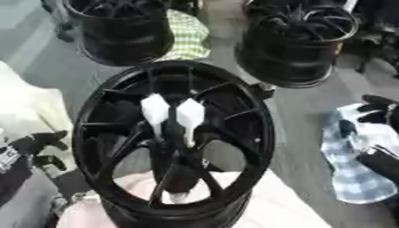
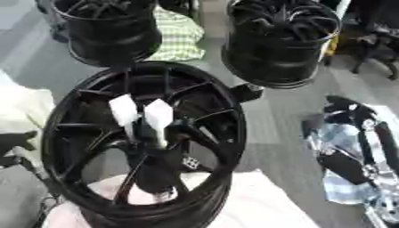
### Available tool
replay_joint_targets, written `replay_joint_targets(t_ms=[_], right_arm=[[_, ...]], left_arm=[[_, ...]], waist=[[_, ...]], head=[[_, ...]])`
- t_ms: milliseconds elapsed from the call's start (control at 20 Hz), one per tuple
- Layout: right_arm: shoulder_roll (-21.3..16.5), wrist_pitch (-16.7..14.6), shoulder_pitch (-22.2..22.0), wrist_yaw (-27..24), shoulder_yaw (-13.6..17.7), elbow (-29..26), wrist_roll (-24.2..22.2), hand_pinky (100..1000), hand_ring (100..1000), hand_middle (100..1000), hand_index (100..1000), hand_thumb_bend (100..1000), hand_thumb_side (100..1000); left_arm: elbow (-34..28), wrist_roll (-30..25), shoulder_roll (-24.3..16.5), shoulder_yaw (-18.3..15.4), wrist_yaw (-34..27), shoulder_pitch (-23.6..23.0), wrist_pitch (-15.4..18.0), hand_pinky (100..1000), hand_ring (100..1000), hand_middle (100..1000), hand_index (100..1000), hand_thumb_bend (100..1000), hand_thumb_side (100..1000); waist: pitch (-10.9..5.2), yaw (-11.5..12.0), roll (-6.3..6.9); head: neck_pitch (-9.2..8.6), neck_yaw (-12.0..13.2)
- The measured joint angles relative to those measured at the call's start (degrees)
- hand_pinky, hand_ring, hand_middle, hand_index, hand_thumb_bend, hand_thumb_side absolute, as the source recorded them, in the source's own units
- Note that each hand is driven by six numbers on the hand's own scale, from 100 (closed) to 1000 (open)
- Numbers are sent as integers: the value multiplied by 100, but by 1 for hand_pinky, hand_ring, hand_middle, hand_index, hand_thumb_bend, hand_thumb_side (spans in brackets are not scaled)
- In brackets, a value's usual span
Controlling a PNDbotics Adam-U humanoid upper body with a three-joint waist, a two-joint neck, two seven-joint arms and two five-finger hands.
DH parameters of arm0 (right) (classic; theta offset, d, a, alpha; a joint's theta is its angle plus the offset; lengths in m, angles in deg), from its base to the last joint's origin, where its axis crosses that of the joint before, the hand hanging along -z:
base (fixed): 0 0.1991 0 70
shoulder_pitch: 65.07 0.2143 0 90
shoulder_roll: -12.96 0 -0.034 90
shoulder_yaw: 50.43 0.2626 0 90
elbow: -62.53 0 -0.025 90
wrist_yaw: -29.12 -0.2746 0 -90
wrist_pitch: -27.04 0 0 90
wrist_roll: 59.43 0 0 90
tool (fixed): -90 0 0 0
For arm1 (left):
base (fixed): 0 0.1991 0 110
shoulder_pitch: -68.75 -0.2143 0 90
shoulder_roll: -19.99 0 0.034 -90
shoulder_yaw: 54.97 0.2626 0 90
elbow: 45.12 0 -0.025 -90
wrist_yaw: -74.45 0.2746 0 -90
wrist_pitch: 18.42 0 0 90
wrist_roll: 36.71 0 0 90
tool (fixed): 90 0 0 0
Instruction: Pull the pin out of the wheel hub.
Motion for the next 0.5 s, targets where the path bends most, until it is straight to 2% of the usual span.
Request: replay_joint_targets(t_ms=[150,300,500], right_arm=[[-656,-425,301,-319,-37,-3,-392,749,685,721,871,319,432],[-1241,-803,789,-660,-137,-18,-952,769,730,761,896,317,420],[-1751,-1165,1530,-1135,-370,-37,-1947,789,770,799,918,315,380]], left_arm=[[-31,0,-3,0,-30,2,-22,565,1000,643,804,100,837],[-60,0,-28,2,-58,3,-50,564,1000,642,804,100,834],[-94,-1,-49,39,-98,13,-93,563,1000,642,803,100,833]], waist=[[0,15,-16],[0,49,-43],[0,103,-84]], head=[[0,-13],[0,-54],[0,-120]])
